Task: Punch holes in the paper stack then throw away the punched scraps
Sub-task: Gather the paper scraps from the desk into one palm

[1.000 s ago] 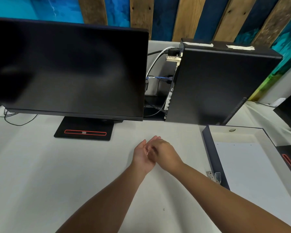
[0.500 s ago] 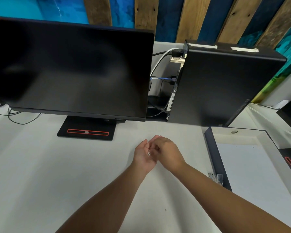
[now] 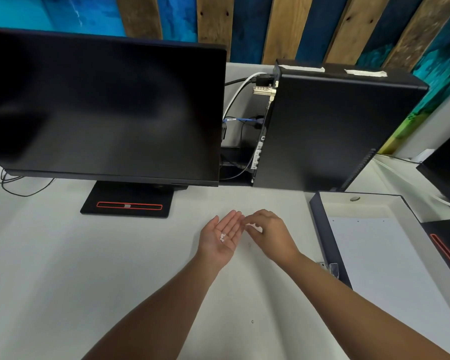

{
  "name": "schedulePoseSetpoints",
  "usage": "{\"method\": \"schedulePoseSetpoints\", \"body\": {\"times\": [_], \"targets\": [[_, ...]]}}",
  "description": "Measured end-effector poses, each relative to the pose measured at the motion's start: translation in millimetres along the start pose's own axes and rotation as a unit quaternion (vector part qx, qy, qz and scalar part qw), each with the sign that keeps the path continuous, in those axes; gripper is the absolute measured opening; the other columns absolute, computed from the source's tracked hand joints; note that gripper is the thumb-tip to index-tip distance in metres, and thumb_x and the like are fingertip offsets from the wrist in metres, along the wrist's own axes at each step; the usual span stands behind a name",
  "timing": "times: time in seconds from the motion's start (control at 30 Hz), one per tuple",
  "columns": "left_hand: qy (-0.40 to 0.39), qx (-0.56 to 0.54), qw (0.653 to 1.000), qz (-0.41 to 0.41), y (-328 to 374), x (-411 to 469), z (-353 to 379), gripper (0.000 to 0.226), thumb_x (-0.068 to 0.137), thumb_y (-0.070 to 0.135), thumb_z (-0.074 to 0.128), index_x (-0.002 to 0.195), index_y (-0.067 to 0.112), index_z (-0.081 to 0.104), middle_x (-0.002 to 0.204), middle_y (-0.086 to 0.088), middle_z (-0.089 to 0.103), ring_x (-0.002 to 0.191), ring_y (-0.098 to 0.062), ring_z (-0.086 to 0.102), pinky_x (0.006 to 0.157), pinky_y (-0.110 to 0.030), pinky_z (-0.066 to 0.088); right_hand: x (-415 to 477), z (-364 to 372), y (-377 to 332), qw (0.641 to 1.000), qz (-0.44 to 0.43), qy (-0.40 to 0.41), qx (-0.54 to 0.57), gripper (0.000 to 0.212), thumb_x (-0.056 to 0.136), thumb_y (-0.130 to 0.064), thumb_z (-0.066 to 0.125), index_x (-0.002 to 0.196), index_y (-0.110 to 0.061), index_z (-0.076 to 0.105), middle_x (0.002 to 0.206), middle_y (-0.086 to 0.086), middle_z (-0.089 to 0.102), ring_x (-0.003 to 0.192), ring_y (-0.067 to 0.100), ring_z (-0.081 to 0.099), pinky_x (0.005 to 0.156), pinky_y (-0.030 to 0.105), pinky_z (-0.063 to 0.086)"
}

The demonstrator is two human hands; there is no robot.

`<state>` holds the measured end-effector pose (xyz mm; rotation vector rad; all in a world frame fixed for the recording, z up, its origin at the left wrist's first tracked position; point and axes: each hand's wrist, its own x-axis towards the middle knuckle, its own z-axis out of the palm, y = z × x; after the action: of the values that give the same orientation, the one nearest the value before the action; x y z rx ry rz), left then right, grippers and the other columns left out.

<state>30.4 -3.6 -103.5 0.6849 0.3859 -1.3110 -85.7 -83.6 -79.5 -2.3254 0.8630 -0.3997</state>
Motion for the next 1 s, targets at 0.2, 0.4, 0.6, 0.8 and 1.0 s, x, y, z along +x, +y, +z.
{"method": "schedulePoseSetpoints", "body": {"times": [0.2, 0.4, 0.6, 0.8, 1.0], "targets": [[0.003, -0.01, 1.0, 0.002, 3.2, 0.2, -7.2, 0.041, 0.101, 0.024, 0.035, 0.114, -0.006, 0.061, 0.115, -0.019, 0.066, 0.11, -0.029, 0.062, 0.098, -0.038, 0.047, -15.4, -2.5, 37.4, 0.992, 0.105, -0.047, -0.054, 0.017, 0.084, -0.003, 0.057, 0.089, -0.007, 0.072, 0.093, 0.007, 0.07, 0.088, 0.024, 0.062, 0.08, 0.031, 0.049], [-0.003, -0.01, 1.0, 0.002, 2.7, 0.0, -7.0, 0.041, 0.101, 0.023, 0.035, 0.113, -0.006, 0.061, 0.112, -0.019, 0.068, 0.109, -0.029, 0.062, 0.096, -0.038, 0.047, -29.8, 9.5, 53.4, 0.976, 0.17, -0.071, -0.118, 0.033, 0.08, -0.003, 0.047, 0.055, -0.02, 0.036, 0.067, 0.0, 0.043, 0.069, 0.021, 0.041, 0.049, 0.022, 0.025], [-0.008, -0.01, 1.0, 0.001, 1.3, 0.8, -4.8, 0.04, 0.101, 0.023, 0.035, 0.113, -0.006, 0.061, 0.113, -0.019, 0.068, 0.11, -0.029, 0.062, 0.097, -0.038, 0.047, -27.6, 23.1, 50.0, 0.983, 0.152, -0.067, -0.081, 0.018, 0.085, -0.006, 0.048, 0.088, -0.006, 0.066, 0.085, 0.006, 0.063, 0.078, 0.023, 0.056, 0.061, 0.023, 0.033], [-0.014, -0.009, 1.0, 0.001, 2.1, 2.2, -2.2, 0.041, 0.101, 0.023, 0.034, 0.113, -0.006, 0.061, 0.112, -0.019, 0.068, 0.11, -0.029, 0.062, 0.098, -0.038, 0.046, -24.9, 24.4, 47.1, 0.986, 0.136, -0.066, -0.071, 0.038, 0.074, -0.007, 0.054, 0.054, -0.018, 0.024, 0.059, -0.003, 0.03, 0.054, 0.013, 0.029, 0.048, 0.021, 0.021], [-0.01, -0.006, 1.0, -0.004, -1.2, 3.4, -1.7, 0.042, 0.102, 0.024, 0.033, 0.114, -0.005, 0.061, 0.114, -0.018, 0.067, 0.109, -0.028, 0.062, 0.098, -0.038, 0.046, -25.3, 33.9, 48.3, 0.985, 0.14, -0.058, -0.086, 0.013, 0.082, -0.009, 0.053, 0.073, -0.002, 0.06, 0.078, 0.009, 0.062, 0.073, 0.023, 0.053, 0.058, 0.025, 0.033]]}}
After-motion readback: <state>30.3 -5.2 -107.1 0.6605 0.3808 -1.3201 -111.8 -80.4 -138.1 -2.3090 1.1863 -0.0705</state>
